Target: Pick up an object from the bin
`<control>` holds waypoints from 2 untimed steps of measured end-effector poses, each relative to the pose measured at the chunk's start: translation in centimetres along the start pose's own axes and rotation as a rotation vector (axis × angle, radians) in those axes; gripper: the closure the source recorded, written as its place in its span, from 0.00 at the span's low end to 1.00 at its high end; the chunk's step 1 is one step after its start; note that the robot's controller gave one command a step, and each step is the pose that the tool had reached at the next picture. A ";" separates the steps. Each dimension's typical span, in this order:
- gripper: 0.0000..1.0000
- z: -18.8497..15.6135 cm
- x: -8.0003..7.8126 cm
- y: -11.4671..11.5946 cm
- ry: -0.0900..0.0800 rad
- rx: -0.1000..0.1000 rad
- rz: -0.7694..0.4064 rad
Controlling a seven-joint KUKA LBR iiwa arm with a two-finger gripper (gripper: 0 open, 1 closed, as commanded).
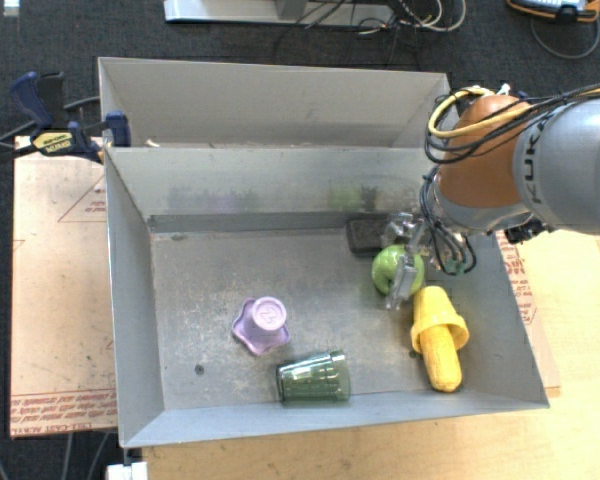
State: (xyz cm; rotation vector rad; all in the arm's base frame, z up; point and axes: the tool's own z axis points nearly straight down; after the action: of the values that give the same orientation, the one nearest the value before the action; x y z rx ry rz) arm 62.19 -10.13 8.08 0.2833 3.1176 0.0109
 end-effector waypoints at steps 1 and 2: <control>1.00 0.0 0.0 0.0 0.000 0.000 0.000; 1.00 0.0 0.0 0.0 0.000 0.000 0.000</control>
Offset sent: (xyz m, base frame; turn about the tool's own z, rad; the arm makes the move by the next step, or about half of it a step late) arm 0.0000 0.0000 0.0000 0.0000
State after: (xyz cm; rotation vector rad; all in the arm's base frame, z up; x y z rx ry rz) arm 62.19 -10.13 8.08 0.2832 3.1176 0.0108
